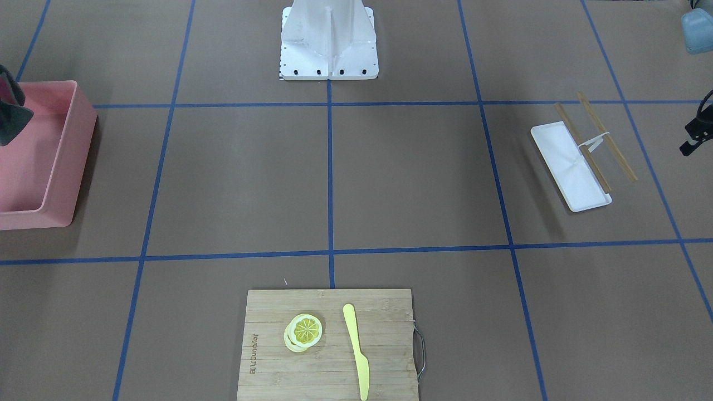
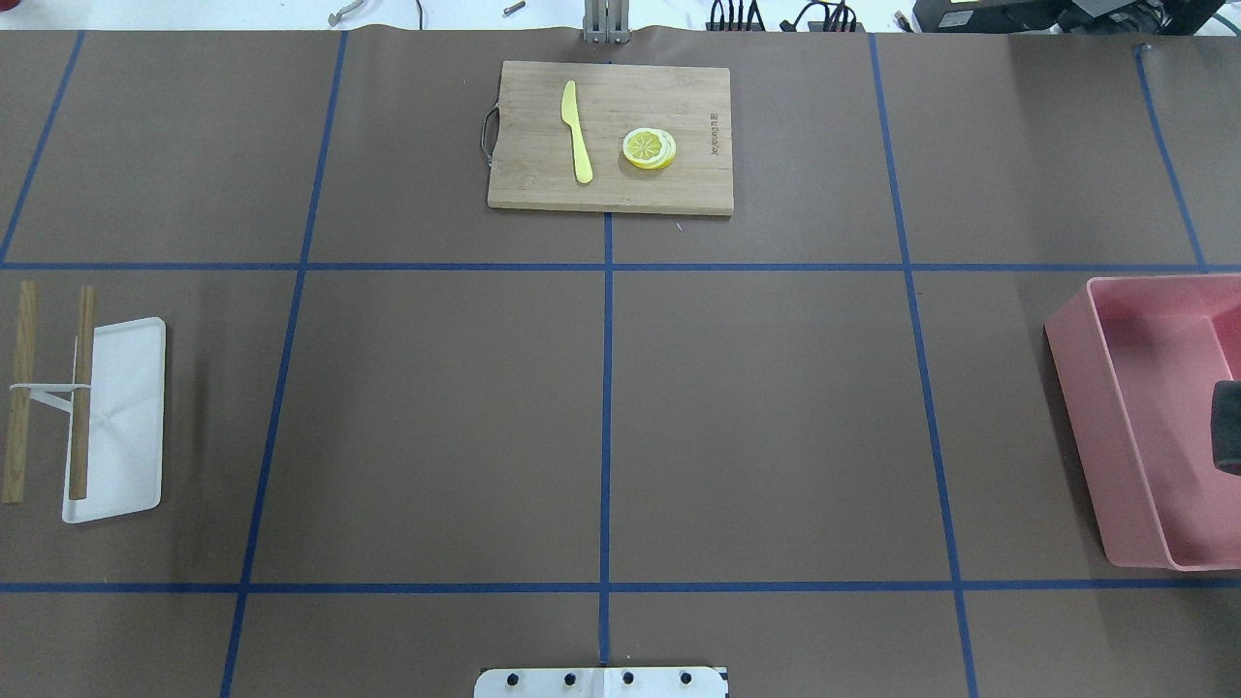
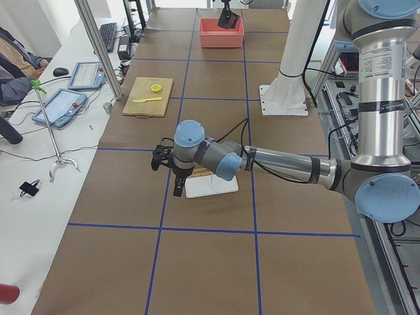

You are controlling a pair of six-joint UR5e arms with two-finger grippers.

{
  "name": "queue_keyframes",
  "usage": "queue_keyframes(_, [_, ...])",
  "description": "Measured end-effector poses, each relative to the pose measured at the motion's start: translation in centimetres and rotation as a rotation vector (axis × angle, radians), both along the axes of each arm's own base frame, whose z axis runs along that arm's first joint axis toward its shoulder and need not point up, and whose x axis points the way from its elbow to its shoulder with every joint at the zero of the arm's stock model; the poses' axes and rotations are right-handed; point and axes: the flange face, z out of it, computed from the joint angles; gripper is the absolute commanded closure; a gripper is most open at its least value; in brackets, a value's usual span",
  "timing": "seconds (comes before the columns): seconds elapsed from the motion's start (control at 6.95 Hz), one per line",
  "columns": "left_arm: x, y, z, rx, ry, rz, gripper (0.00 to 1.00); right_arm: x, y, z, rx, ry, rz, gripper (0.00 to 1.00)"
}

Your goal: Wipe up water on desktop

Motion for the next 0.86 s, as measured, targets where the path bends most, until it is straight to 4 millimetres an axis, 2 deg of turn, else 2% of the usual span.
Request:
queue_keyframes(0.14, [0.0, 0.1, -0.2, -0.011, 0.006, -0.013, 0.02, 0.5, -0.1, 1.7, -0.005, 0.01, -0.01, 0.0])
queue_keyframes(0.29, [0.0, 0.2, -0.3, -0.032, 0.016, -0.03, 0.02, 0.9, -0.2, 2.2, -0.006, 0.014, -0.006, 0.0])
queue_keyframes(0.58, [0.2, 0.6, 0.3, -0.066, 0.049, -0.021, 0.02, 2.9, -1.3, 1.6, 0.017, 0.006, 0.054, 0.0])
queue_keyframes(0.86, [0.3, 1.1, 1.2, -0.089, 0.057, -0.012, 0.02, 4.2, -5.3, -0.1, 0.08, 0.018, 0.119, 0.0])
